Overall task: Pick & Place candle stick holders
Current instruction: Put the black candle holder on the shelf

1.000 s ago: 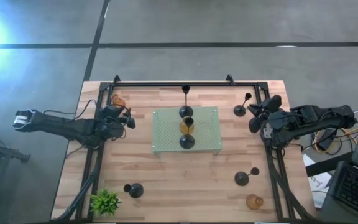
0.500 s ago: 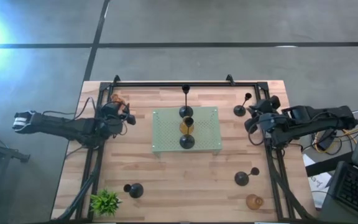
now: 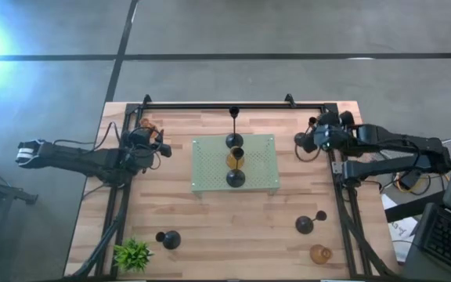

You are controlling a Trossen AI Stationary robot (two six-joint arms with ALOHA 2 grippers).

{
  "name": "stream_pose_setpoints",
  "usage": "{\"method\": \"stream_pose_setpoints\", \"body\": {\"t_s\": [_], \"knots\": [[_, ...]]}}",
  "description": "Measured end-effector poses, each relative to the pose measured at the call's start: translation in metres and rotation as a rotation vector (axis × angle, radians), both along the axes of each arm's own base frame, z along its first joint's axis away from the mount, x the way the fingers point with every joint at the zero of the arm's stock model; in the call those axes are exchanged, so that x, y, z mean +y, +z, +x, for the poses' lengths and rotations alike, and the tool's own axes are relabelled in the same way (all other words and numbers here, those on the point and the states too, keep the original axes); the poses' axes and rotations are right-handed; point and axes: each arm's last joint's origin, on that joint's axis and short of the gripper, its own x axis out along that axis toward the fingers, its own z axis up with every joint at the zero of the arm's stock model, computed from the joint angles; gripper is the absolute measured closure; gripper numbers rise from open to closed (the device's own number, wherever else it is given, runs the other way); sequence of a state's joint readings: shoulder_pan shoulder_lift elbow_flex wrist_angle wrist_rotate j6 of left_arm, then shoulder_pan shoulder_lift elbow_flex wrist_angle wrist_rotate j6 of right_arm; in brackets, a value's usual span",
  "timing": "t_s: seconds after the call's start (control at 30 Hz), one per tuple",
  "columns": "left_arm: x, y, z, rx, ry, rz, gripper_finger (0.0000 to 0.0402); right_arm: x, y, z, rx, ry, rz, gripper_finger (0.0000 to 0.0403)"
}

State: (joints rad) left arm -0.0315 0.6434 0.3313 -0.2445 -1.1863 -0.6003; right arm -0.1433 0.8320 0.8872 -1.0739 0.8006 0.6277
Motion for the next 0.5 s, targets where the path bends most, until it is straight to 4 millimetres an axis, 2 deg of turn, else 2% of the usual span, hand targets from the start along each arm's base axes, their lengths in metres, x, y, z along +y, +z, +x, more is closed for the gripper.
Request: {"method": "stream_pose_setpoints", "body": {"t_s": [0.17, 0.5], "knots": [[0.000, 0.000, 0.001, -0.002, -0.027, -0.018, 0.0232, -0.014, 0.008, 0.001, -0.008, -0.033, 0.084, 0.0249], [-0.001, -0.001, 0.002, -0.003, -0.058, -0.037, 0.0232, -0.036, -0.001, 0.005, 0.123, -0.020, 0.159, 0.0236]]}}
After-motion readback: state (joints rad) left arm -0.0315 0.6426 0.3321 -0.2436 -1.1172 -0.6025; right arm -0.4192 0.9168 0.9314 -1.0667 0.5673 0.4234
